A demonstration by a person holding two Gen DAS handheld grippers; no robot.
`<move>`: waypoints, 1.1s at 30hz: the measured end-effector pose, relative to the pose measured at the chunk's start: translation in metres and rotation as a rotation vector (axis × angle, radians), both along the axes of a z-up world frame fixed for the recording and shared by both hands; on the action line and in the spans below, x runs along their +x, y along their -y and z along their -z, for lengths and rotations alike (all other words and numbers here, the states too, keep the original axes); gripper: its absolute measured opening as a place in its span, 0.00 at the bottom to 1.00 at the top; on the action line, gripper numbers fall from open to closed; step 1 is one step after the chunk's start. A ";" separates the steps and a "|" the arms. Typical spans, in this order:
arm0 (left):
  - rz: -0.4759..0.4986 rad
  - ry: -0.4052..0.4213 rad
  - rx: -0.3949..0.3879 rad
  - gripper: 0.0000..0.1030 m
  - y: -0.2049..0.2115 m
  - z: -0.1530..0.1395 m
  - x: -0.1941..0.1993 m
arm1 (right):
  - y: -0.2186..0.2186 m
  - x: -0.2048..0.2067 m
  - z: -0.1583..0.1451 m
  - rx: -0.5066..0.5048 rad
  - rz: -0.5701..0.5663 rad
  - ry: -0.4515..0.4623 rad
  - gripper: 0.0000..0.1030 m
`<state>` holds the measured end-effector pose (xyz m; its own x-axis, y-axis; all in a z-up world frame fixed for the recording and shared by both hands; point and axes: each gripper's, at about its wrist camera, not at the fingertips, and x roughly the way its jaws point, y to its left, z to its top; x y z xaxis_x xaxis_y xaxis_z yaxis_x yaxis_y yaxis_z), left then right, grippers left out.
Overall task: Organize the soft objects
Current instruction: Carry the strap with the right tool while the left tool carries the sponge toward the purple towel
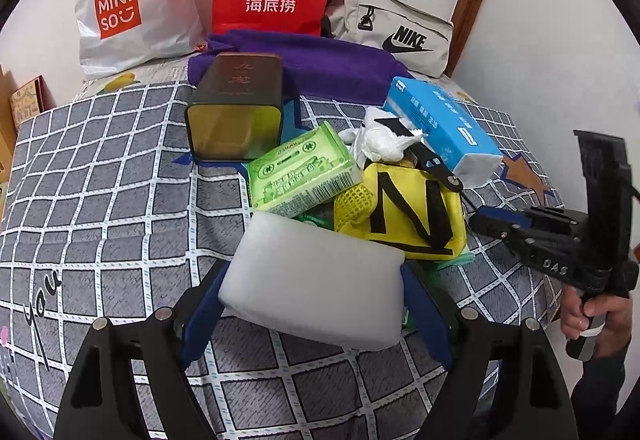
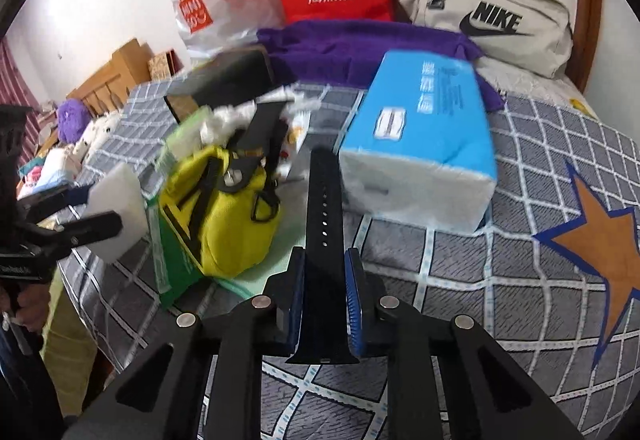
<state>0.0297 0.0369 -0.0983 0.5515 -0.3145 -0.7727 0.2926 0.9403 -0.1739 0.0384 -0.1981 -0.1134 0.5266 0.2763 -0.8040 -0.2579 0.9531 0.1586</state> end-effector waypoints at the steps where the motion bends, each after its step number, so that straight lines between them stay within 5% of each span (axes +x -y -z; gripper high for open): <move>1: -0.001 -0.002 0.003 0.81 0.000 0.001 0.000 | -0.001 0.001 0.003 -0.006 0.002 -0.008 0.19; 10: -0.026 -0.024 -0.007 0.81 -0.006 0.006 0.001 | -0.002 0.016 0.012 0.046 0.005 -0.034 0.38; 11: -0.026 -0.025 -0.006 0.81 -0.005 0.007 0.002 | -0.003 0.017 0.012 0.044 0.005 -0.028 0.37; 13: -0.024 -0.025 -0.004 0.81 -0.005 0.006 0.003 | -0.006 0.019 0.012 0.035 -0.009 -0.016 0.20; 33: -0.081 0.069 0.039 0.81 -0.009 -0.048 0.019 | 0.008 0.006 -0.049 -0.011 0.033 0.093 0.20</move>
<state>0.0491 0.0459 -0.0500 0.6261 -0.2377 -0.7427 0.2258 0.9669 -0.1191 0.0447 -0.2057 -0.0642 0.6074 0.2493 -0.7543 -0.2398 0.9627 0.1251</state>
